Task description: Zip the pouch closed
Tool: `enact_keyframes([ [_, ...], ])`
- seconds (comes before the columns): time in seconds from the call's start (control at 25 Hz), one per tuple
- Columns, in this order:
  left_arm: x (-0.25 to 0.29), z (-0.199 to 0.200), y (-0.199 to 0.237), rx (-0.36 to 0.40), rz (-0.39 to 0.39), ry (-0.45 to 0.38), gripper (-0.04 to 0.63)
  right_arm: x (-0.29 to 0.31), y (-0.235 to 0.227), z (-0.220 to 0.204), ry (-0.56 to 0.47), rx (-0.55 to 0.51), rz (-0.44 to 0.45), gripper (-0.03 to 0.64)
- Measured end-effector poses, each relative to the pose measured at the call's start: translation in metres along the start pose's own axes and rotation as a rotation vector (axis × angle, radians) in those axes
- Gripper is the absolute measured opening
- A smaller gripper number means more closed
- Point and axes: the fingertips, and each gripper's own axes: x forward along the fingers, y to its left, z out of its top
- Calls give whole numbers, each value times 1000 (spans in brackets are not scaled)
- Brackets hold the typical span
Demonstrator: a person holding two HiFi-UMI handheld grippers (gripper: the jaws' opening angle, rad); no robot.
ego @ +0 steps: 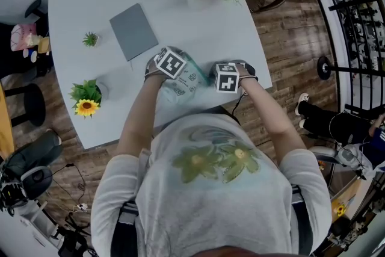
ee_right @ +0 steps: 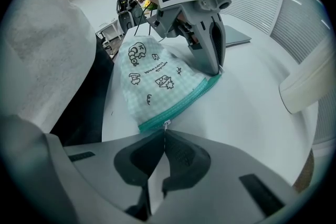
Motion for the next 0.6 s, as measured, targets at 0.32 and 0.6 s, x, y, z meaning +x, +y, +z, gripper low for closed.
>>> enact_keyframes([
  [0.32,1,-2,1,3,1,10,25,4,12,-9,-4,14,12,18],
  [0.6,1,-1,1,-1,7,12,25,5,20,-11,-24,53,11,18],
])
